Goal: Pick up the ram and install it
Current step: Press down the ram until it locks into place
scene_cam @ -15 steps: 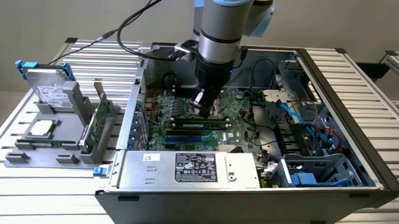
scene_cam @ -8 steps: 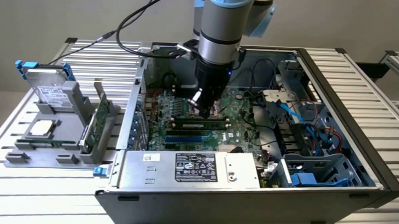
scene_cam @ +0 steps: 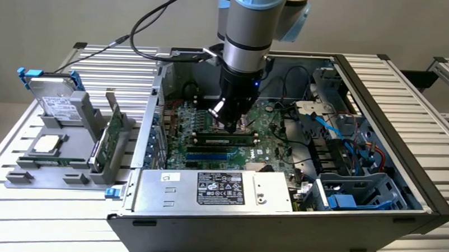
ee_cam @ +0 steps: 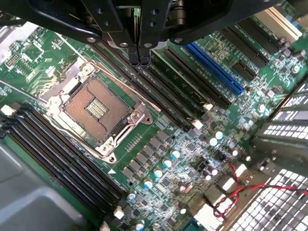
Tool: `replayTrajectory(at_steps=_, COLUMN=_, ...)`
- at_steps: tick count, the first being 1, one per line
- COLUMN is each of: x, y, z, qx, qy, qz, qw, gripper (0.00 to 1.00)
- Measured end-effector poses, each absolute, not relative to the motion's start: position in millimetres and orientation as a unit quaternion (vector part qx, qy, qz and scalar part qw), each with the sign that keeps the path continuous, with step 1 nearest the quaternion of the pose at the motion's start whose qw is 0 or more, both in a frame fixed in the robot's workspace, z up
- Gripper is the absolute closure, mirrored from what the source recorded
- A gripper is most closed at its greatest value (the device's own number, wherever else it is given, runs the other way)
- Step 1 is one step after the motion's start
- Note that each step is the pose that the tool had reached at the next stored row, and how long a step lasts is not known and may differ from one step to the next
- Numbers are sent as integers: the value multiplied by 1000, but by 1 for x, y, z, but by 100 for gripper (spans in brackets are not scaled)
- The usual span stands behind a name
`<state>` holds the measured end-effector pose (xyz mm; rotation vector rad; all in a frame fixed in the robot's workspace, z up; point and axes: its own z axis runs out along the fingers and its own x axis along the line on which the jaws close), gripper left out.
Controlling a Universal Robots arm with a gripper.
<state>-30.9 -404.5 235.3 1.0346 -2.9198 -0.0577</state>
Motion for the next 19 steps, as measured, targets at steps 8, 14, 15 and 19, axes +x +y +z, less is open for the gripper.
replayTrajectory(at_steps=8, x=-31, y=-404, z=235, qx=269, qy=-963, qz=-20, qw=20, gripper=90)
replayTrajectory(at_steps=14, x=-31, y=-404, z=235, qx=220, qy=-975, qz=-21, qw=19, gripper=90)
replayTrajectory(at_steps=15, x=-31, y=-404, z=235, qx=212, qy=-977, qz=-21, qw=19, gripper=90)
replayTrajectory(at_steps=19, x=-31, y=-404, z=235, qx=179, qy=-983, qz=-22, qw=18, gripper=90)
